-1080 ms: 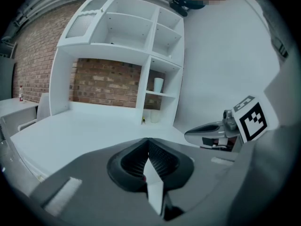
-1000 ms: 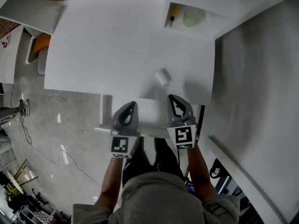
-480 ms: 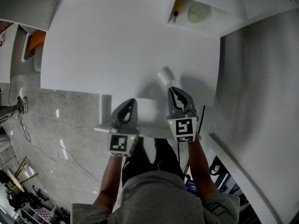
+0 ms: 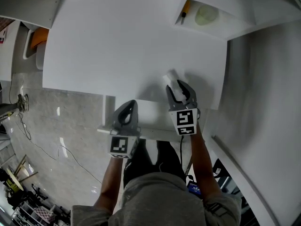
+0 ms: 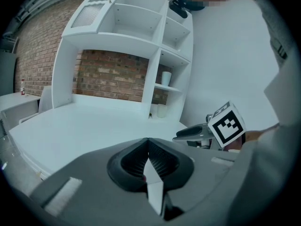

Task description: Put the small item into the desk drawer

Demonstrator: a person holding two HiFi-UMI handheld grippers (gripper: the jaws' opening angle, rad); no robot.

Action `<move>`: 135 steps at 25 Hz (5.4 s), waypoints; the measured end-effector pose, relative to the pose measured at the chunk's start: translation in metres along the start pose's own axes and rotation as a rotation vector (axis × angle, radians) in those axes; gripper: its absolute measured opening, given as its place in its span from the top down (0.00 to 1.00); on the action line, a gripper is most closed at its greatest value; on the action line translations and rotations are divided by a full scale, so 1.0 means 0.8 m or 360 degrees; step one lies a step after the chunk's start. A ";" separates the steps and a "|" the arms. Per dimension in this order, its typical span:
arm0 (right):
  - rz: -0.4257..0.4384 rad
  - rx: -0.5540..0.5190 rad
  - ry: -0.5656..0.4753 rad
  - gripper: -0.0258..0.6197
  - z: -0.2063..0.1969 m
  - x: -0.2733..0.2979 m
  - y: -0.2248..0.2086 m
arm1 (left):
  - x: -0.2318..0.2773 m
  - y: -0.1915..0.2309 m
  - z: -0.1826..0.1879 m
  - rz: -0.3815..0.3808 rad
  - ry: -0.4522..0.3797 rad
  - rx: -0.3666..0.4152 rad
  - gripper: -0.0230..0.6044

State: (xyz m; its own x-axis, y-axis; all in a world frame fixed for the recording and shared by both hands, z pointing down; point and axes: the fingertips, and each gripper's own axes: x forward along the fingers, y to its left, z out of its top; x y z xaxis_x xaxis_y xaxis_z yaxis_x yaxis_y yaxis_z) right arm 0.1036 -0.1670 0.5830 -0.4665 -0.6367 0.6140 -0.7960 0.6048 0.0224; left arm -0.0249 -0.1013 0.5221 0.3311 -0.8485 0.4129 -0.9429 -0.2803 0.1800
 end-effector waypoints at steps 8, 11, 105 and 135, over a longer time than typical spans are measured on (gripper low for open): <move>0.0021 0.0026 0.0082 0.62 -0.017 0.023 0.001 | -0.001 0.010 -0.006 0.0014 0.0015 -0.0005 0.94; 0.0021 0.0020 0.0102 0.61 -0.023 0.030 0.002 | -0.002 0.014 -0.007 0.0031 0.0019 -0.0030 0.94; 0.0534 -0.0404 -0.0160 0.69 0.082 -0.017 0.288 | -0.203 0.101 -0.033 0.0414 -0.0127 -0.0148 0.94; 0.0807 -0.0632 0.0153 0.69 -0.051 0.087 0.373 | -0.210 0.161 -0.151 0.0622 -0.0011 -0.0381 0.94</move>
State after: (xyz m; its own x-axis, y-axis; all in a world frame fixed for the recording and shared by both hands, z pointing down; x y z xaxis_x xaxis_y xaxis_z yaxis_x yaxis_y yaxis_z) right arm -0.1507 -0.0115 0.6643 -0.6959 -0.1912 0.6923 -0.2744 0.9616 -0.0103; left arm -0.1977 0.0593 0.5835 -0.0490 -0.8731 0.4851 -0.9617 0.1724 0.2133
